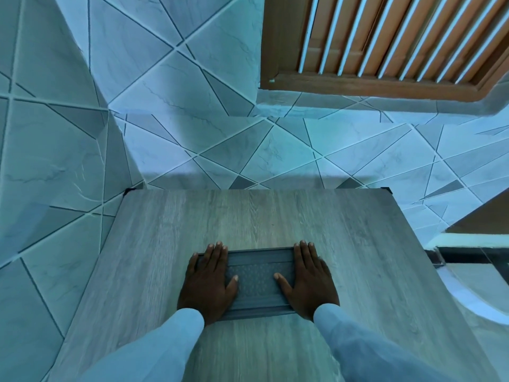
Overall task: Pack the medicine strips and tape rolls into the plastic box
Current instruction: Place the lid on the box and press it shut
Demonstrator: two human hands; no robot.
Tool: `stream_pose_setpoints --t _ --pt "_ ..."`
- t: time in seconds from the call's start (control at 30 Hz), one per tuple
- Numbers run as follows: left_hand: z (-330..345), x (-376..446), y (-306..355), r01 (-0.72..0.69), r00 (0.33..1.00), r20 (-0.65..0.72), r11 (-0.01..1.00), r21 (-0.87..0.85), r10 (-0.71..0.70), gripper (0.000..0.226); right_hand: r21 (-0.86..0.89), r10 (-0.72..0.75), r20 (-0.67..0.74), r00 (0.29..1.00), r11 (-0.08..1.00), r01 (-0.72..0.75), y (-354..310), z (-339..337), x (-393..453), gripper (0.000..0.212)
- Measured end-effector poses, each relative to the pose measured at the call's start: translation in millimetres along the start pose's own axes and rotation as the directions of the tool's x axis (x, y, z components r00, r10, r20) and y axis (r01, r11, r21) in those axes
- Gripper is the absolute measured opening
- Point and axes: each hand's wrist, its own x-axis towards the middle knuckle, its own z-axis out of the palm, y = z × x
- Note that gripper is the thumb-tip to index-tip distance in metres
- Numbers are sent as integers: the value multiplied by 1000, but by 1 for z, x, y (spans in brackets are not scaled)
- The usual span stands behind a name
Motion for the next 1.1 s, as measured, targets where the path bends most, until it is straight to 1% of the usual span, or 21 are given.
stream_pose_setpoints --t 0.17,0.27,0.4,0.53,0.63,0.73,0.83,0.9,1.0,1.1 --pt "-3 3 2 4 999 43 1000 -7 -4 80 3 0 -5 1000 1000 0 -1 2 -1 96" --pt "0 -6 9 47 999 8 999 18 -47 80 -33 -8 -47 999 999 7 -3 3 -5 98" --pt "4 -11 14 60 998 -26 997 54 -59 77 -77 -43 -75 996 996 37 -3 7 -7 90" --pt "2 -10 15 57 997 -55 996 74 -53 72 -77 -57 -123 991 996 48 -3 10 -3 84" --pt "0 -7 16 61 998 -27 994 88 -59 74 -96 -52 -77 996 994 44 -3 10 -2 82" --pt "-1 0 25 71 997 34 993 95 -74 76 -120 -51 -78 996 992 42 -6 10 -3 80" --pt "3 4 56 -15 998 64 997 73 10 70 -122 -108 -88 990 988 96 -16 12 -5 75" --pt "9 3 71 -53 997 50 997 57 50 65 -137 -151 -82 985 981 139 -20 15 -7 71" --pt "12 4 72 -44 999 18 998 52 43 63 -140 -157 -63 986 979 147 -18 16 -6 69" --pt "15 8 70 -51 999 -2 997 56 51 62 -143 -152 -87 984 980 139 -17 18 -3 67"
